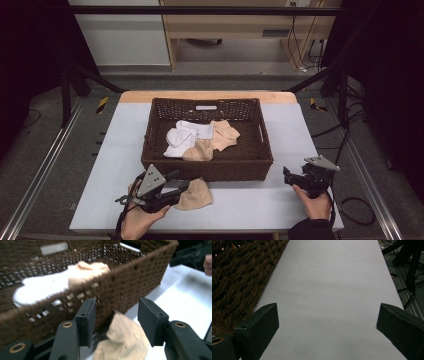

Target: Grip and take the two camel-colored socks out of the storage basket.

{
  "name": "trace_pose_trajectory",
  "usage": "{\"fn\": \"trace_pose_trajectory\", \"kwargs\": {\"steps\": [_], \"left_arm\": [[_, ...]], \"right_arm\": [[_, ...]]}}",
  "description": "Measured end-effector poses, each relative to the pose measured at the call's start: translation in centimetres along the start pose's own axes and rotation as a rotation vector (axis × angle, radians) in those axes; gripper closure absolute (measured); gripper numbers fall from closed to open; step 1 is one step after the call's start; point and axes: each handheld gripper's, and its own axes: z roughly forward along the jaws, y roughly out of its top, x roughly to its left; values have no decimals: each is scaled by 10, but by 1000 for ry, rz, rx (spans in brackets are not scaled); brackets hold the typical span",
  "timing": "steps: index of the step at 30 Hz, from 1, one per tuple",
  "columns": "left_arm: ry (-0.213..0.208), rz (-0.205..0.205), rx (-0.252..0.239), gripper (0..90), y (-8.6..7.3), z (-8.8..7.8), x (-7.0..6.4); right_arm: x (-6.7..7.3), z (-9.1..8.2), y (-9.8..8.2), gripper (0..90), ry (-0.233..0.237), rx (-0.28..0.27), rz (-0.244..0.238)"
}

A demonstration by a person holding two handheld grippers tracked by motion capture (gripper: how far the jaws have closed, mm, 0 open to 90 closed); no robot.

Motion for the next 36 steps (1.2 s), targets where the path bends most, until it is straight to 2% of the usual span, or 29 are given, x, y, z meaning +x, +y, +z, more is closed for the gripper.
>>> {"fn": "trace_pose_trajectory", "kwargs": {"steps": [6,8,10,13,14,15,18,19,24,29,33,36], "left_arm": [[21,-5,-42,446,16,-3,5],[36,-16,-62,438,25,-3,12],[43,-18,-65,429,28,-3,14],[67,-30,-76,419,43,0,24],[67,-30,-76,416,43,0,24],[82,-28,-76,412,50,2,29],[95,-34,-81,402,58,4,33],[104,-42,-86,402,64,8,38],[113,-63,-92,399,76,17,47],[146,-74,-79,392,93,35,57],[135,-79,-75,371,102,44,64],[151,-84,-61,367,108,53,72]], "right_arm": [[-1,-1,0,41,1,-1,8],[-1,0,0,39,1,-3,2],[-1,0,0,39,0,-3,1],[-1,0,0,39,4,-2,2],[-1,0,0,39,4,-2,2],[-1,0,1,39,4,-1,1],[-1,0,1,39,1,2,3],[-1,0,1,40,0,4,4],[-1,0,1,40,-2,3,8],[-3,0,1,40,-6,1,11],[-3,0,1,41,-8,-1,7],[-3,0,1,41,-9,0,10]]}}
